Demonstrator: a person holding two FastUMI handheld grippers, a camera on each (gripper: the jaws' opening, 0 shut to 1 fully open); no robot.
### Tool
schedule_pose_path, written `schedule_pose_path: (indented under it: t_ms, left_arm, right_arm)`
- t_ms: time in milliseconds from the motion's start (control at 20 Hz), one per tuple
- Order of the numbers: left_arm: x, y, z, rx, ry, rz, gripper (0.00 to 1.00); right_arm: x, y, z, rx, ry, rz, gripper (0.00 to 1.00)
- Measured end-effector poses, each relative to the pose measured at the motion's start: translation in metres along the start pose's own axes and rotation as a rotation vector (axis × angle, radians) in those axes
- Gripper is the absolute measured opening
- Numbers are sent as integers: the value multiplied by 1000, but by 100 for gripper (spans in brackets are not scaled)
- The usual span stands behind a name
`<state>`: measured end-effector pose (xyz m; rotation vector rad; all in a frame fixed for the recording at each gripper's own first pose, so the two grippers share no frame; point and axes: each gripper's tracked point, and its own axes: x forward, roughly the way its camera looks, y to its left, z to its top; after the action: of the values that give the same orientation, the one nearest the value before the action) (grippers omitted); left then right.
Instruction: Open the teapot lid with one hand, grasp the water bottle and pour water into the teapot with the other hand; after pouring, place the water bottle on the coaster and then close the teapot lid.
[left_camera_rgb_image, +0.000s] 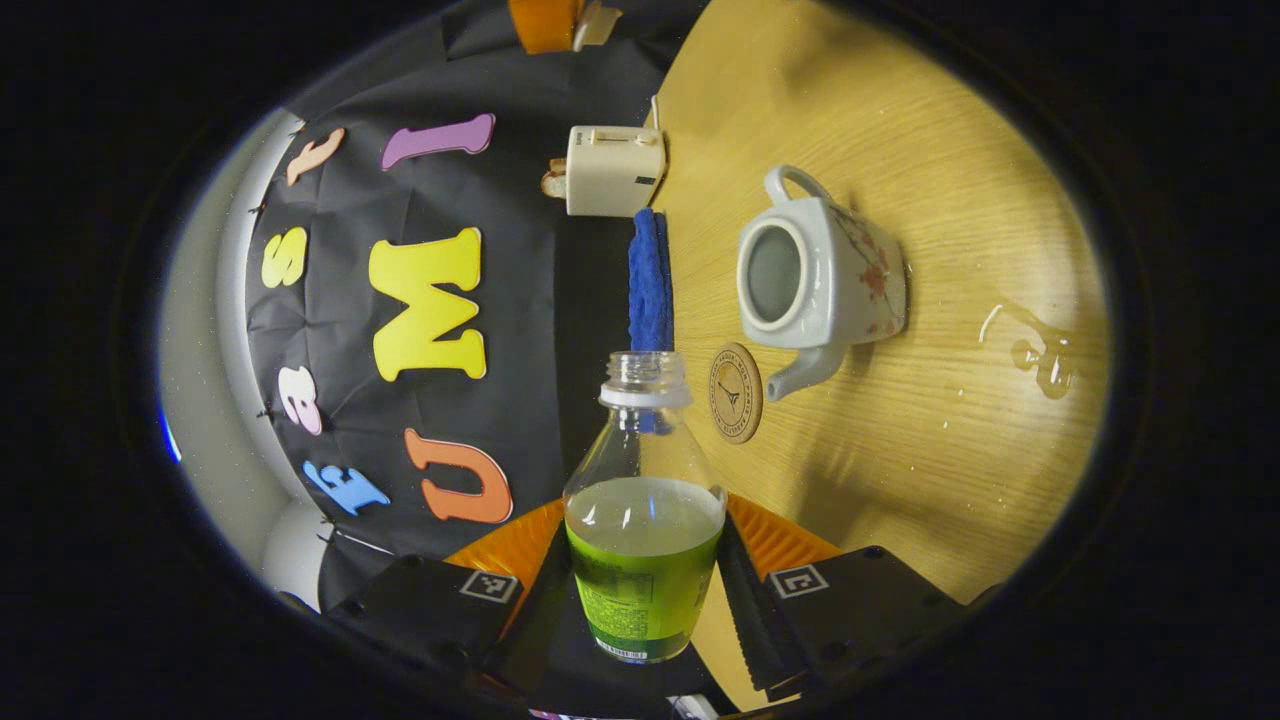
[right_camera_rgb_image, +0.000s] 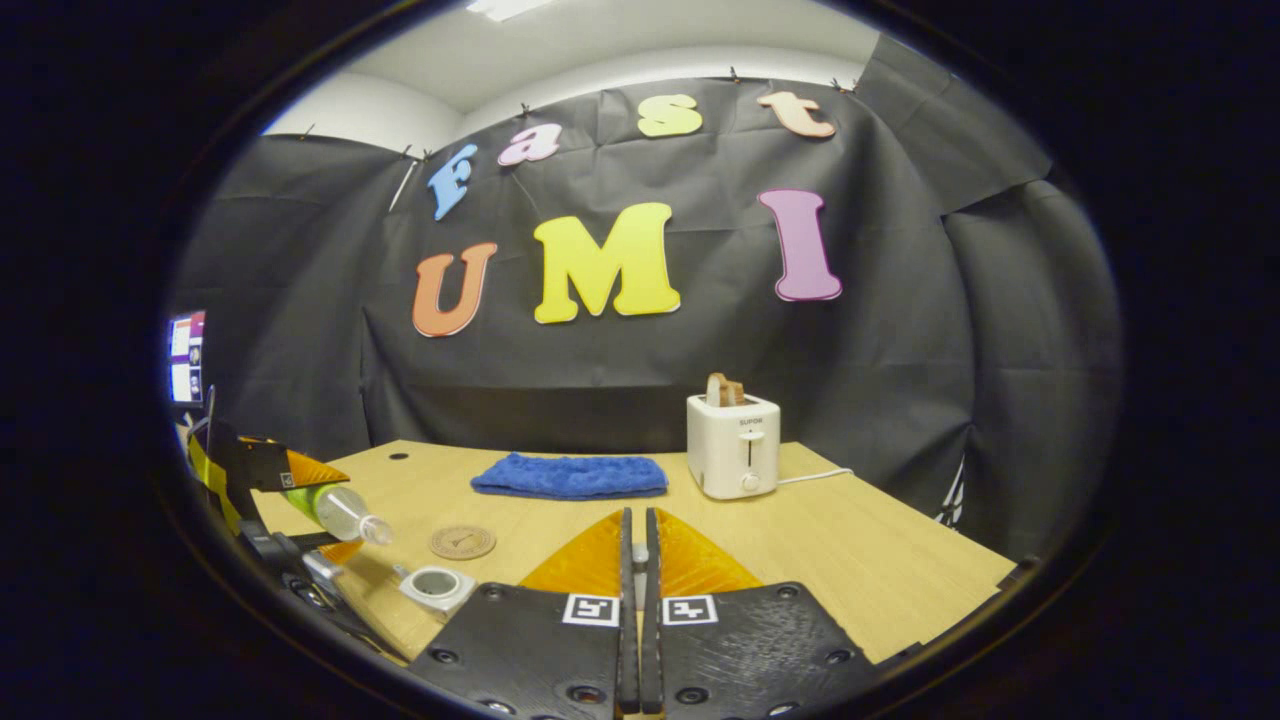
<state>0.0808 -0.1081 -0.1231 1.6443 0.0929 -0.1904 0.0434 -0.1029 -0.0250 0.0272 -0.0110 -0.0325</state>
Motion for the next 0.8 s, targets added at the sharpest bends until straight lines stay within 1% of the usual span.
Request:
schedule_pose_path:
  t_ms: [100,200,250,300,400,500,700,800]
  left_arm:
    - [-3,7,8,84,-6,22,76]
    - [-4,11,12,131,-5,36,76]
    - [-4,12,14,150,-5,40,73]
    - [-5,14,17,174,-5,47,76]
    - [-3,18,20,224,0,64,76]
    - [-2,16,19,276,7,54,76]
    - [-3,17,18,371,30,38,76]
    - [-2,18,18,393,36,37,75]
  right_arm:
    - [0,-2,1,2,1,-5,1]
    - [-1,-2,2,3,3,-6,1]
    - [-1,-4,2,3,2,-7,1]
    - [-2,-5,3,5,-1,-10,1]
    - [-2,-5,4,26,1,0,1]
    - [-3,-1,2,55,12,24,1]
    - [-1,-5,2,47,11,15,1]
    - [-2,-3,4,56,10,22,1]
